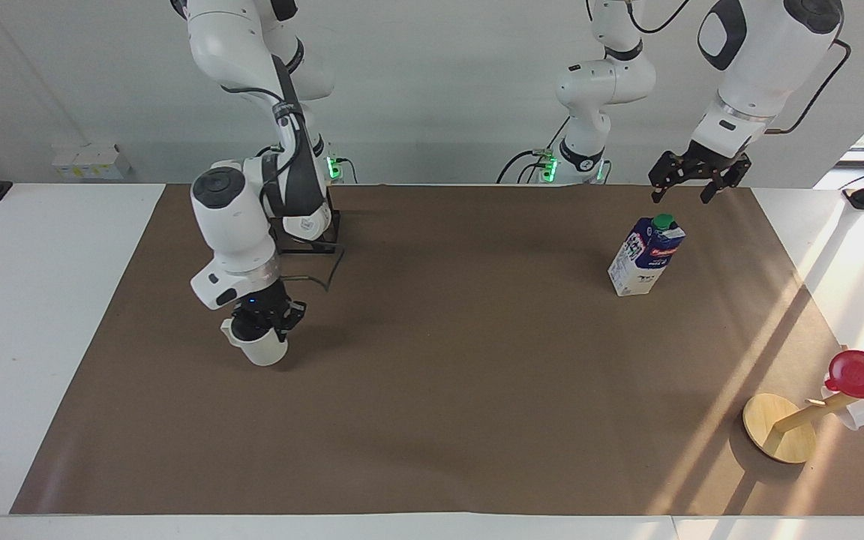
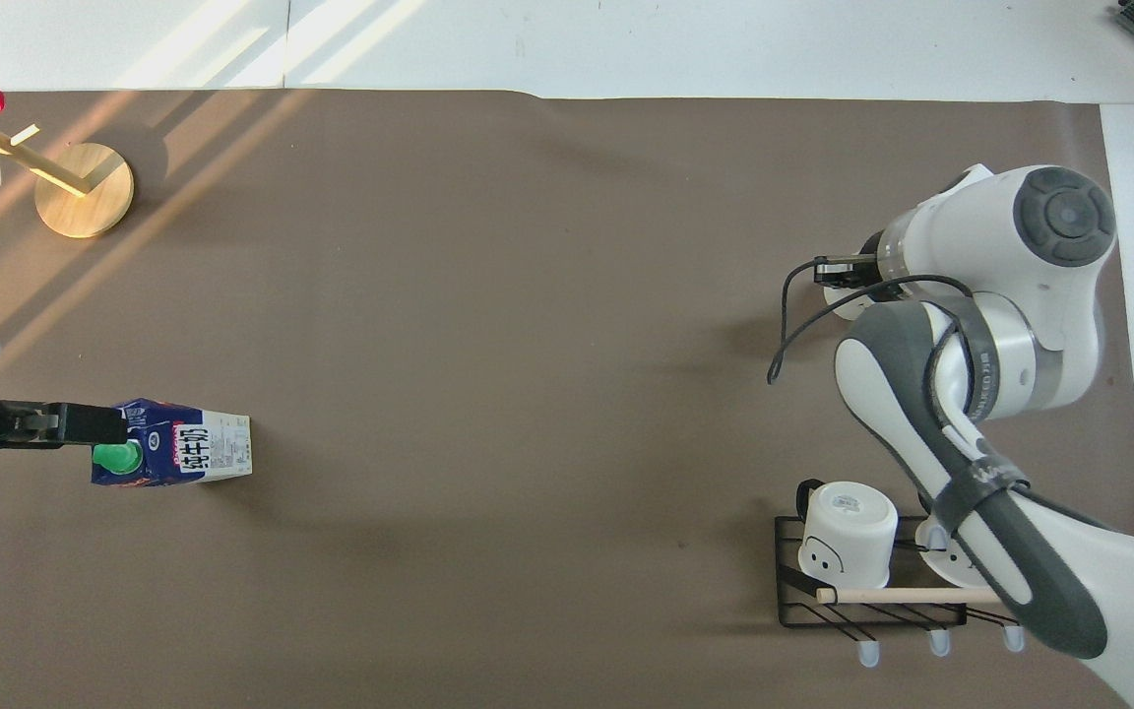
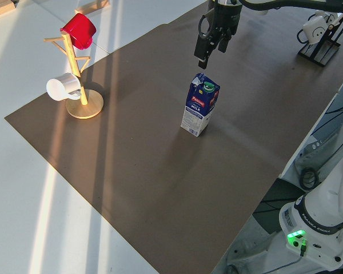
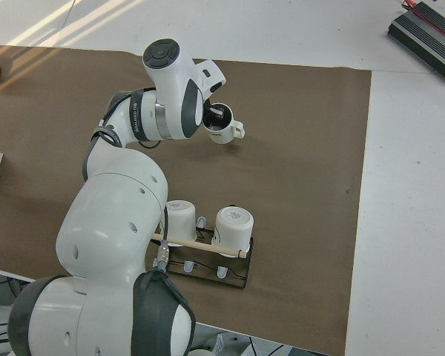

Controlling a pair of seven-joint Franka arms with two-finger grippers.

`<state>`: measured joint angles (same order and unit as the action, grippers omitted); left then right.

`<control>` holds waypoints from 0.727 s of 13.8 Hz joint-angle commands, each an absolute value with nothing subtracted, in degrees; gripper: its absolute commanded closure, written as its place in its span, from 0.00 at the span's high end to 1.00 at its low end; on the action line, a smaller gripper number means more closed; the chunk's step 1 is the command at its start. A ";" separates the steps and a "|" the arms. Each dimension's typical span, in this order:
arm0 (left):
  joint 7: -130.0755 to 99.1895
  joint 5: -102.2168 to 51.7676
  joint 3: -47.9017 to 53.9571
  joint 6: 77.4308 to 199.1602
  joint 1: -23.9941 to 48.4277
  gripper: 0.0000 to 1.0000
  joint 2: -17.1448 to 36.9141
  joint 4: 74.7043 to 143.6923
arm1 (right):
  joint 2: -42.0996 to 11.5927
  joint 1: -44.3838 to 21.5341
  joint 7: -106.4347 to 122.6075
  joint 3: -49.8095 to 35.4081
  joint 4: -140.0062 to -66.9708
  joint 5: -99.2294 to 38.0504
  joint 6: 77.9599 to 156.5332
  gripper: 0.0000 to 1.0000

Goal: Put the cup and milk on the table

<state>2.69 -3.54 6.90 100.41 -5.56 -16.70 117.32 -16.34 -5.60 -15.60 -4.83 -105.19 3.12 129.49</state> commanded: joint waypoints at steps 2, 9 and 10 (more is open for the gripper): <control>4.04 -2.64 7.29 102.92 -6.33 1.00 -19.34 120.50 | -16.35 -14.57 -27.66 -4.66 -101.08 3.51 124.98 0.00; 5.70 -2.64 7.12 105.20 -7.55 1.00 -19.42 123.57 | -16.26 -26.35 -33.56 -4.66 -99.06 3.87 121.99 0.00; 7.37 -2.64 7.21 105.90 -7.65 1.00 -19.34 124.10 | -16.35 -28.72 -35.14 -4.66 -98.70 3.87 121.99 0.00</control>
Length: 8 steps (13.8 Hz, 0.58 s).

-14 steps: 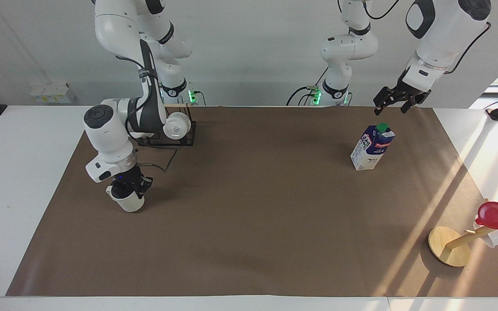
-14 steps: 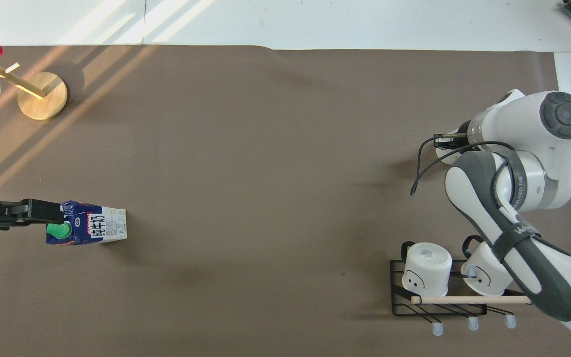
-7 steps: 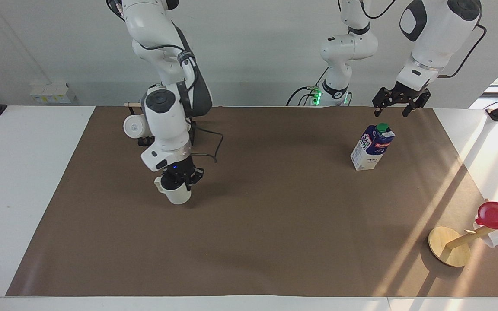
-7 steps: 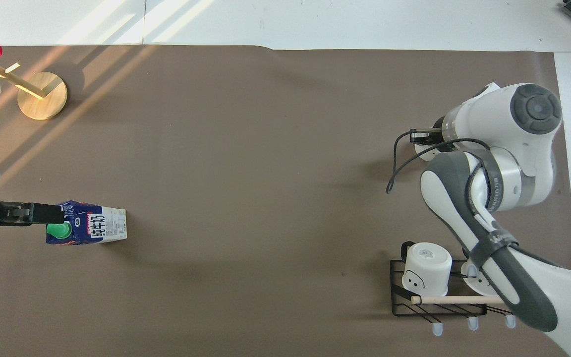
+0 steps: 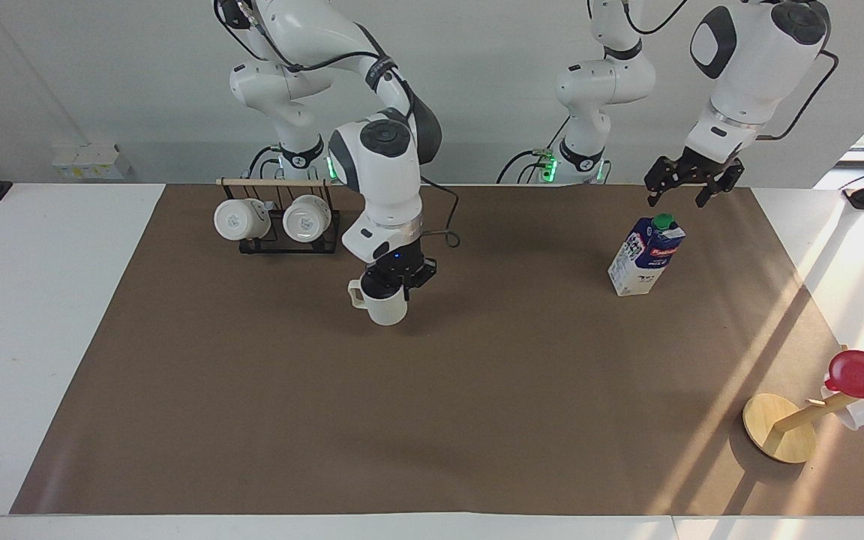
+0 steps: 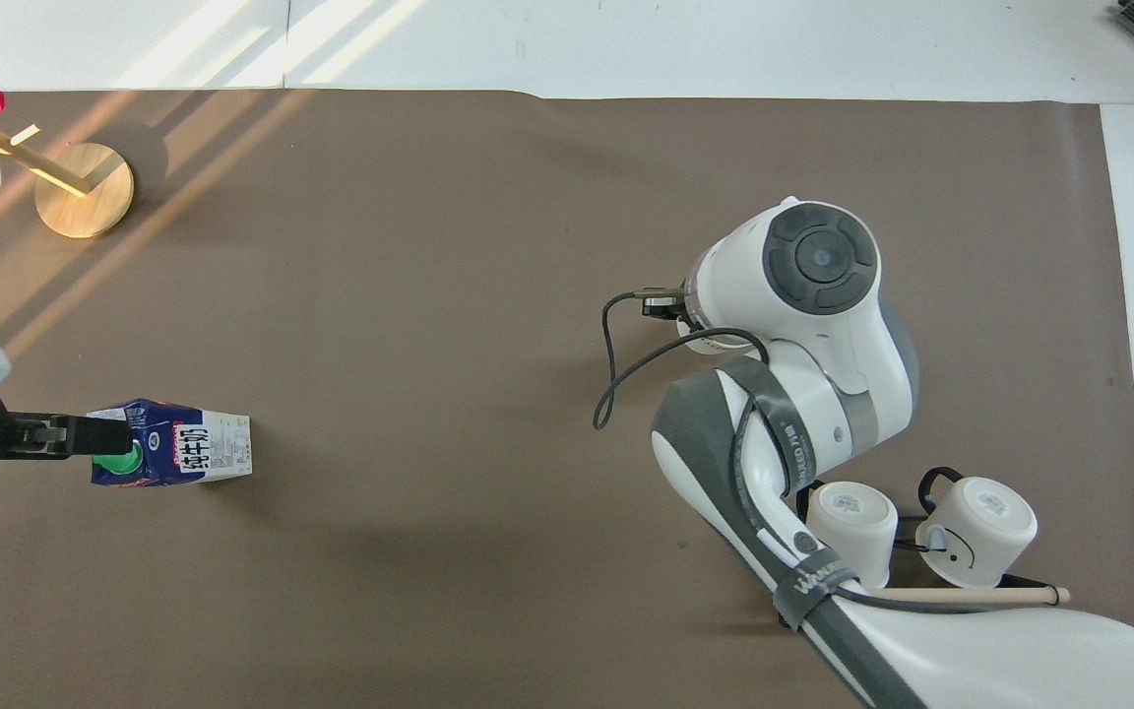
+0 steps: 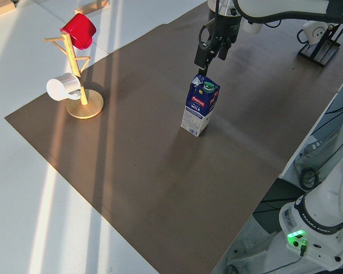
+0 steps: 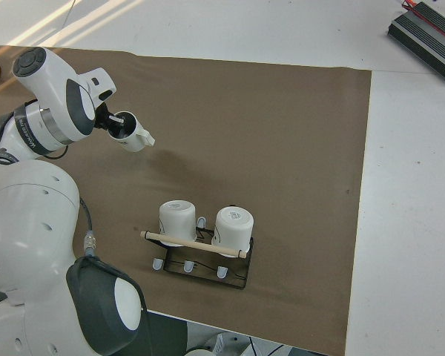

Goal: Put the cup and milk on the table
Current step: 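Carry the mug with the right gripper to the table center and lower it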

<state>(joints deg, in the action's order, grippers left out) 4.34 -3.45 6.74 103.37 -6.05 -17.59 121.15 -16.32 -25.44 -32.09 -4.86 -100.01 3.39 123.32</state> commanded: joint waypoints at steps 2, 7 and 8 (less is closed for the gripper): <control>8.09 -2.64 7.12 107.48 -7.65 1.00 -19.42 126.20 | -18.27 -32.42 -38.21 -4.75 -97.82 3.52 122.17 0.00; 8.00 -2.64 7.21 110.38 -7.65 1.00 -19.42 129.11 | -24.16 -37.08 -47.80 -4.66 -93.87 6.59 122.60 0.00; 8.00 -2.64 7.21 110.91 -7.56 1.00 -19.42 129.55 | -24.17 -37.44 -48.33 -4.75 -93.87 6.59 122.52 0.00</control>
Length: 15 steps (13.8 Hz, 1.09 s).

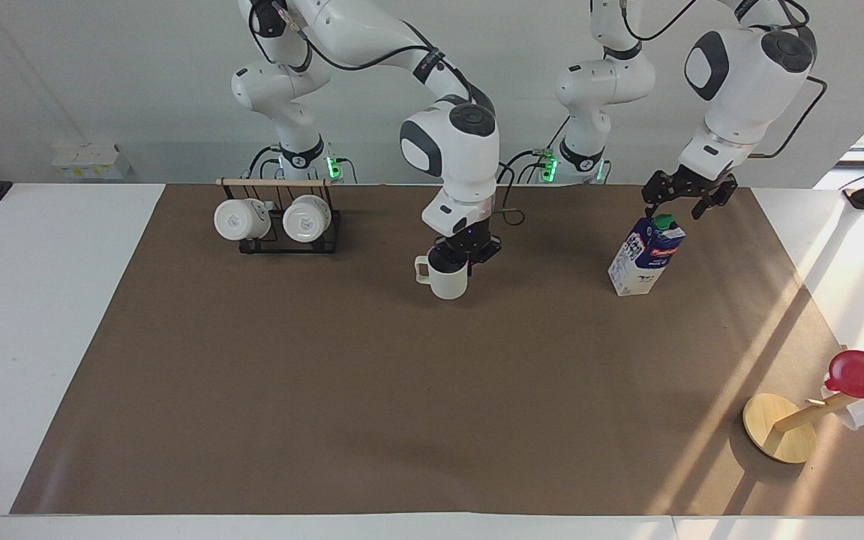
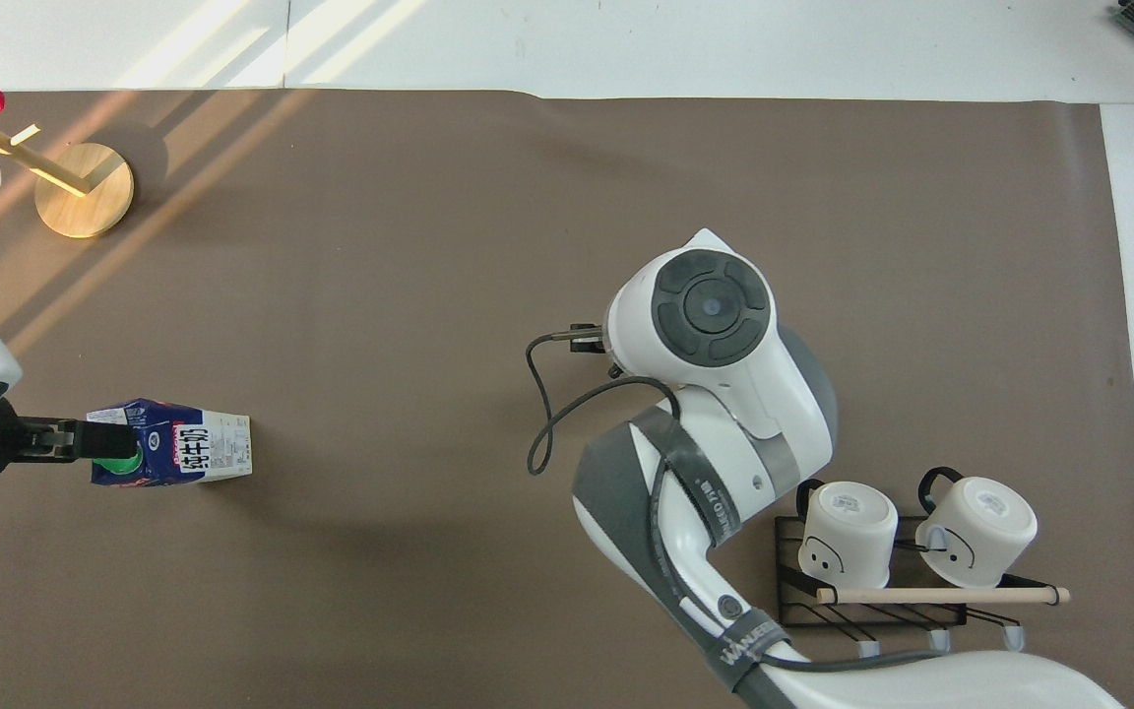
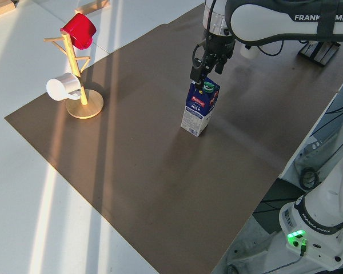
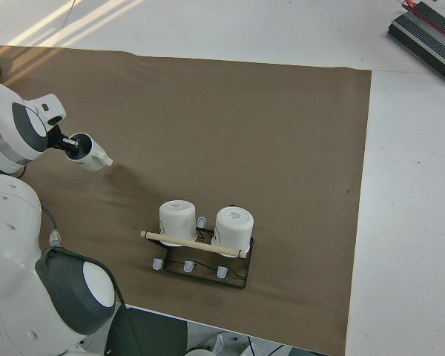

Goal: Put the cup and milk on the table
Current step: 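Carry the mug with the right gripper to the table center and lower it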

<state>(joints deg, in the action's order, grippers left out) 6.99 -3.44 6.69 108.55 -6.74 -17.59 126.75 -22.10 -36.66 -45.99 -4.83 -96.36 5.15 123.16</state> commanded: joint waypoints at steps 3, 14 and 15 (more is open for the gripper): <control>7.91 -2.64 7.21 111.97 -7.03 1.00 -19.51 130.17 | -24.52 -37.96 -49.04 -4.83 -94.48 5.80 123.14 0.00; 7.30 -2.64 7.29 117.41 -6.59 1.00 -18.90 134.20 | -24.87 -38.23 -49.57 -4.75 -99.32 5.71 126.48 0.42; 7.29 -2.64 7.29 118.47 -6.50 1.00 -18.98 135.17 | -24.87 -38.23 -49.74 -4.75 -99.23 6.41 126.47 0.62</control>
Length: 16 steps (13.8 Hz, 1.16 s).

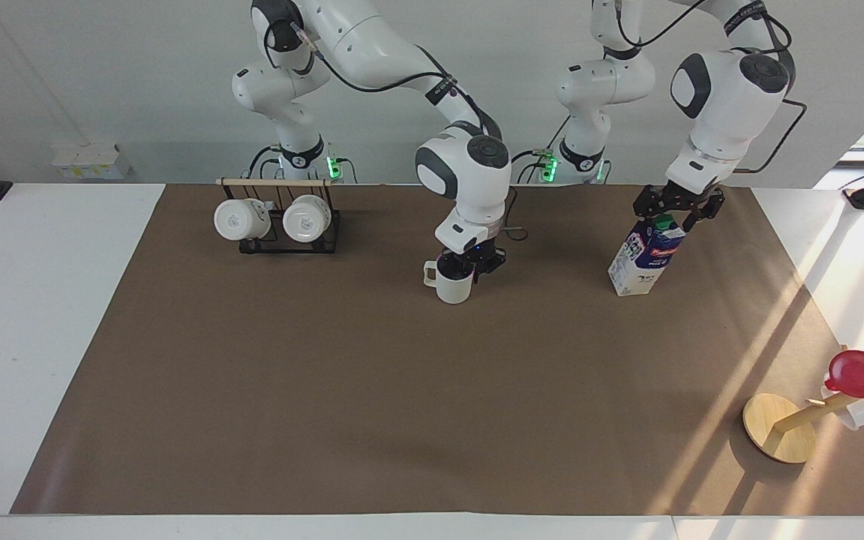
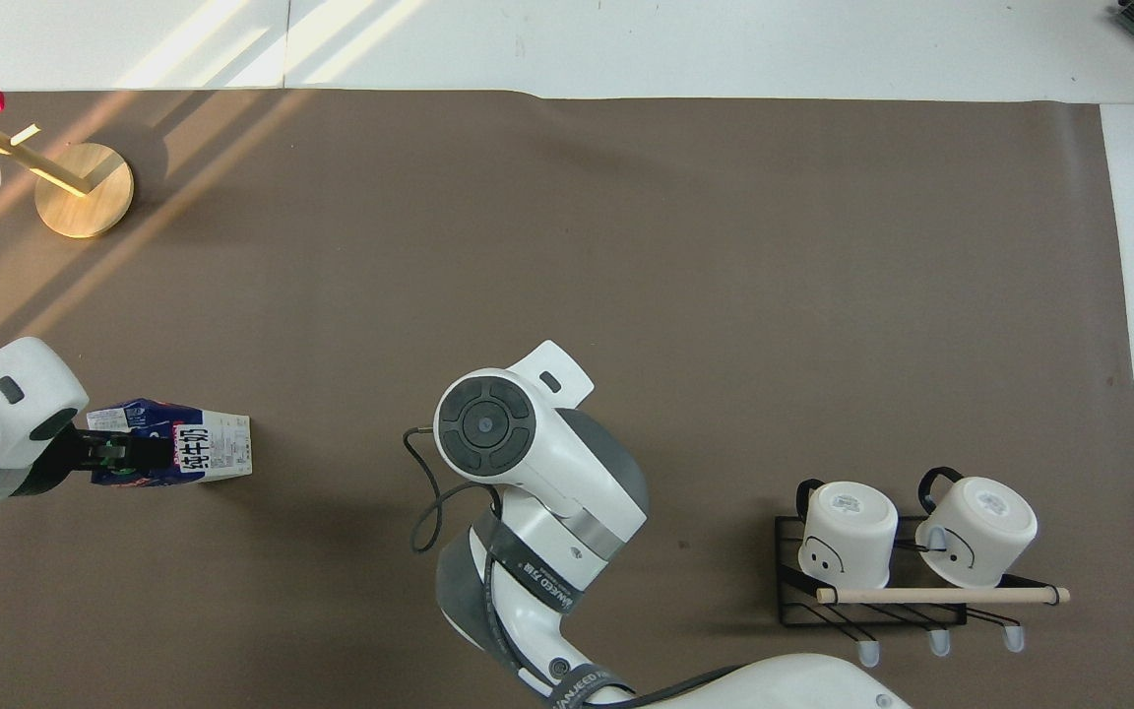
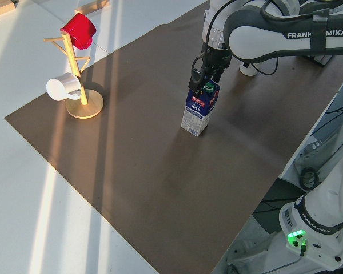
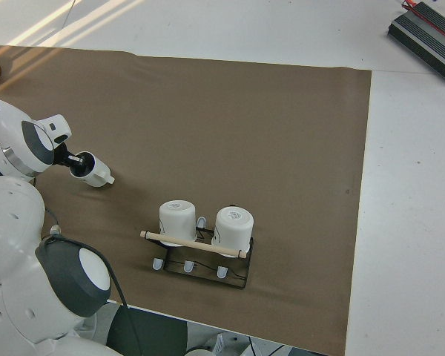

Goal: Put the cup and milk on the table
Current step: 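Carry the mug with the right gripper to the table center and lower it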

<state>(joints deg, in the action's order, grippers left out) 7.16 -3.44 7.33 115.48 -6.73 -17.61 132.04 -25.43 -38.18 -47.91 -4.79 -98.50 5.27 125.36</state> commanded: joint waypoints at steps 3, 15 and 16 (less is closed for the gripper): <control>6.86 -2.64 7.73 119.18 -6.50 1.00 -19.07 135.70 | -23.04 -37.71 -49.83 -4.66 -98.79 5.80 126.21 0.81; 1.16 -2.64 7.82 113.57 -4.84 0.47 -18.20 130.97 | -4.67 -22.17 -44.03 -4.66 -99.49 5.45 108.72 0.89; -0.95 -2.64 7.82 112.51 -3.62 0.47 -18.11 129.74 | -3.61 -20.76 -43.95 -4.66 -99.49 5.45 108.72 0.94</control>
